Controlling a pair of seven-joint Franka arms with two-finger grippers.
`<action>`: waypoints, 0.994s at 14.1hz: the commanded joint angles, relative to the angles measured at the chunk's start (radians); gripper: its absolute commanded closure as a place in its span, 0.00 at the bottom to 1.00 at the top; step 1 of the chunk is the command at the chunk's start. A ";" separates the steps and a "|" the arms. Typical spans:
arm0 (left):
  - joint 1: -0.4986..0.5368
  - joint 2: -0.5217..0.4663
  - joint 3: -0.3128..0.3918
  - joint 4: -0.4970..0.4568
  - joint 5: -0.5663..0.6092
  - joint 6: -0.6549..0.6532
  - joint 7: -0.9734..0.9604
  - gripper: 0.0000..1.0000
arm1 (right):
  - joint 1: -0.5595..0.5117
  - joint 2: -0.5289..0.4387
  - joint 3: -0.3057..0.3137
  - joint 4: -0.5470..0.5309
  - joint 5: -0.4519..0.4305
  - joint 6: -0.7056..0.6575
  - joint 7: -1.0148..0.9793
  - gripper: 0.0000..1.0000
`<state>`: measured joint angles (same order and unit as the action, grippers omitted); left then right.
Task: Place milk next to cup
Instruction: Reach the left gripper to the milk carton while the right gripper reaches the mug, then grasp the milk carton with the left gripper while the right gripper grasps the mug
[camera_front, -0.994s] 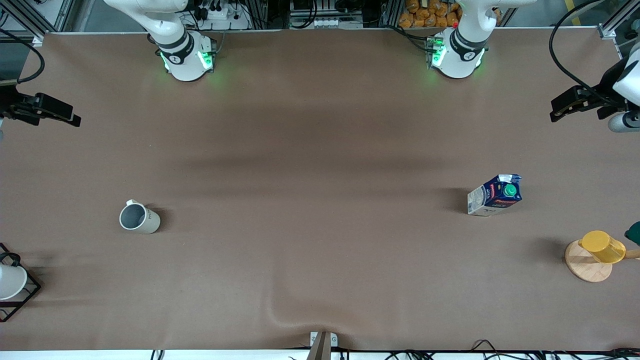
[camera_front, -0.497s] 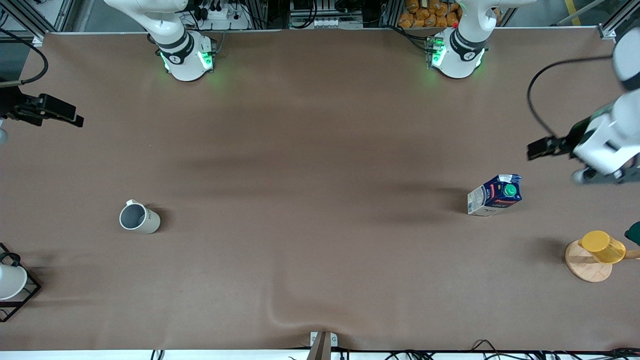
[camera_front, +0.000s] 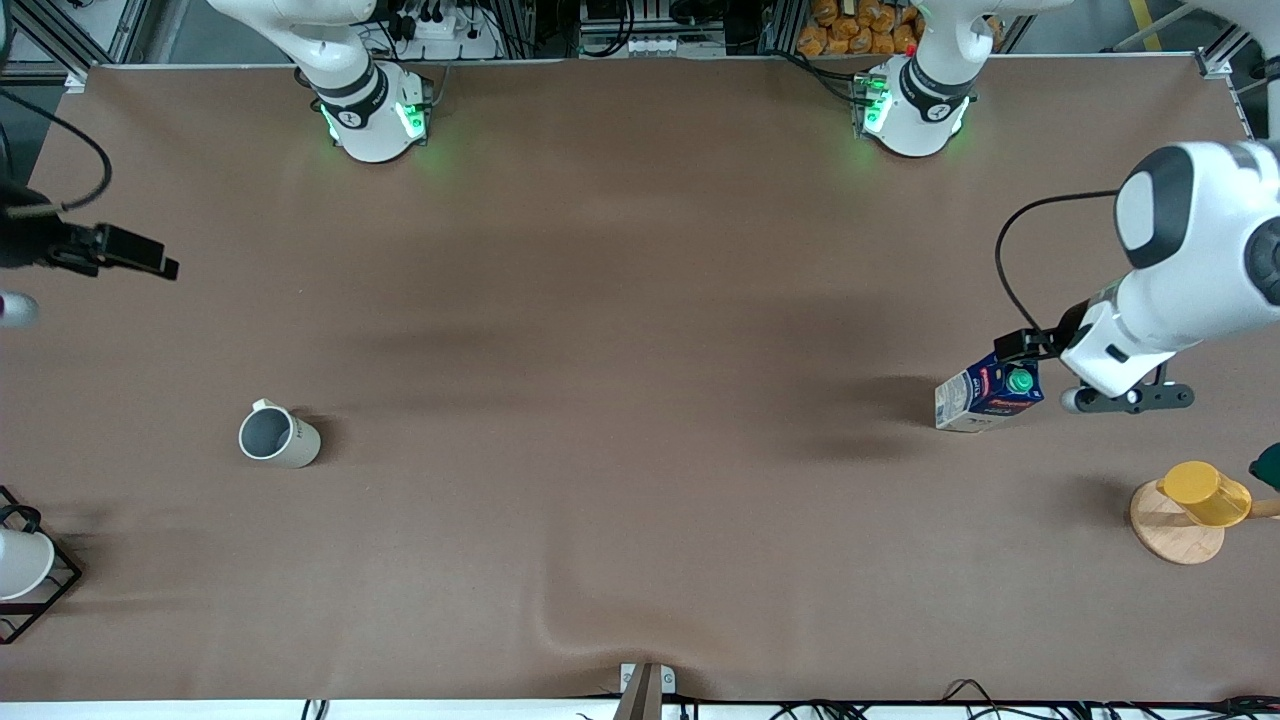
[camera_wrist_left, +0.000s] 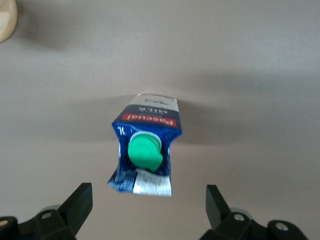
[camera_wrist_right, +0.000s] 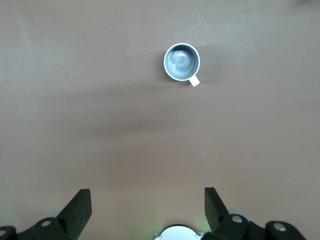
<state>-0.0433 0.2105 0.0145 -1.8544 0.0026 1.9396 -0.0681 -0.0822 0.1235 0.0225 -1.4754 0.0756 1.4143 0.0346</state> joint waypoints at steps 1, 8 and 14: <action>0.005 0.059 -0.001 0.003 -0.003 0.056 0.027 0.00 | -0.007 0.060 0.005 0.001 -0.016 0.063 0.013 0.00; 0.005 0.092 -0.001 0.011 0.000 0.061 0.037 0.00 | -0.005 0.275 0.005 -0.025 -0.027 0.311 0.004 0.00; 0.029 0.102 -0.001 0.011 0.007 0.052 0.105 0.07 | -0.074 0.326 0.005 -0.204 -0.027 0.611 -0.149 0.00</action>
<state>-0.0163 0.3082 0.0169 -1.8541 0.0030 2.0018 0.0210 -0.1037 0.4577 0.0149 -1.5982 0.0567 1.9349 -0.0372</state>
